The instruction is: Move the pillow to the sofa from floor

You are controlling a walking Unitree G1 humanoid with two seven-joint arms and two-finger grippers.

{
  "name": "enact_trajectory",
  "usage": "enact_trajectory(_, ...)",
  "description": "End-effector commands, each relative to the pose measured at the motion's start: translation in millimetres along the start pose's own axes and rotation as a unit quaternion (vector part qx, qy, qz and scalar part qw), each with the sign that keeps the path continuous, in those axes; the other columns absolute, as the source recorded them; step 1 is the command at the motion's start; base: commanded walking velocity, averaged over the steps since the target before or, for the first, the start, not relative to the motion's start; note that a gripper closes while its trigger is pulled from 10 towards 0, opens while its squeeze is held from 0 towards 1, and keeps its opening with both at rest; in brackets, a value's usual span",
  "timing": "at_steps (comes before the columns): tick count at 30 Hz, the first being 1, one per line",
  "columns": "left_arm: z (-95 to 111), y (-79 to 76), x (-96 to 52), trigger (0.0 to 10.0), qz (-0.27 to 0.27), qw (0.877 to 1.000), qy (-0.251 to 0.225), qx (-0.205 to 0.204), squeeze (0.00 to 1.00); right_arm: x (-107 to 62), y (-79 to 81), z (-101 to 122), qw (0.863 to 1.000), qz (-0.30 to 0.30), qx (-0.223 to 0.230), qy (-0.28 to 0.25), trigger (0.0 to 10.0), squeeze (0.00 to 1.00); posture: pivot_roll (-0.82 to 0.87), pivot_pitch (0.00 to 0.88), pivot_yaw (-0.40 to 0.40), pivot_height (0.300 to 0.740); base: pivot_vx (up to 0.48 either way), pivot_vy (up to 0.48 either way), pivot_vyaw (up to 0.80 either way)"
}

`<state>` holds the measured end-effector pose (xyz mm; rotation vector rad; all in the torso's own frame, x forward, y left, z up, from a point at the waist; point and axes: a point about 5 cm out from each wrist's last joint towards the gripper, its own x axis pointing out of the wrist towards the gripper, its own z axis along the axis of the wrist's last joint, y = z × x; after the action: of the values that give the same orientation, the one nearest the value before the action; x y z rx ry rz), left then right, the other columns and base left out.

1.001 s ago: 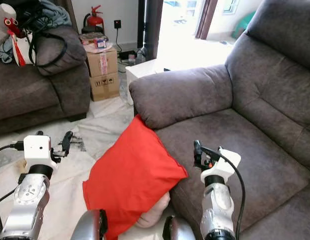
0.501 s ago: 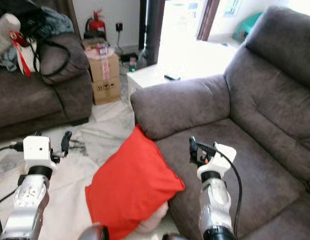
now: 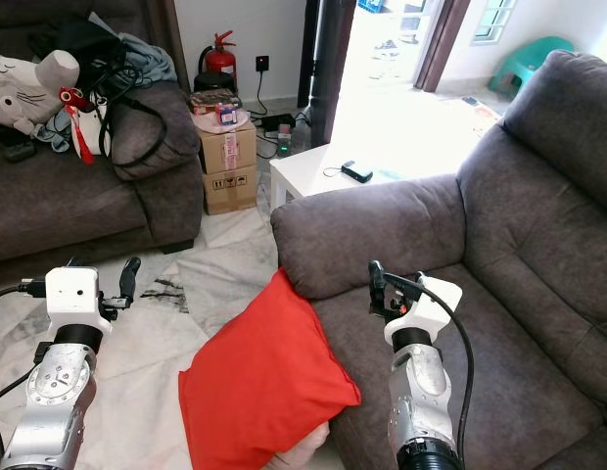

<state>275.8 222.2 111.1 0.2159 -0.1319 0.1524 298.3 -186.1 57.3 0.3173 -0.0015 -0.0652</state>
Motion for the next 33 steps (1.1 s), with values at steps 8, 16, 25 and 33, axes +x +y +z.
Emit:
enact_trajectory(8, -4.5, -4.1, -2.6, 10.0, -0.008, 1.000, 0.010, -0.010, 0.00, 4.1, 4.5, 3.6, 1.000, 0.009, -0.003, 0.003, 10.0, 0.00, 0.18, 0.000, -0.118, 0.740, 0.000, 0.000, 0.00)
enact_trajectory(16, -6.5, -4.0, -2.9, 10.0, -0.002, 1.000, 0.018, -0.023, 0.00, 6.5, 3.7, 5.0, 1.000, 0.007, -0.006, 0.007, 10.0, 0.00, 0.18, 0.000, -0.118, 0.740, 0.000, 0.000, 0.00)
enact_trajectory(25, -6.5, -2.9, -2.7, 10.0, -0.002, 1.000, 0.017, -0.019, 0.00, 8.1, 5.0, 4.6, 1.000, 0.008, -0.005, 0.008, 10.0, 0.00, 0.18, 0.000, -0.115, 0.740, 0.000, 0.466, 0.00)
enact_trajectory(33, -7.2, -2.4, -3.3, 10.0, -0.004, 1.000, 0.019, -0.020, 0.00, 10.2, 4.0, 6.5, 1.000, 0.007, -0.004, 0.005, 10.0, 0.00, 0.18, 0.000, -0.110, 0.740, 0.000, 0.480, 0.00)
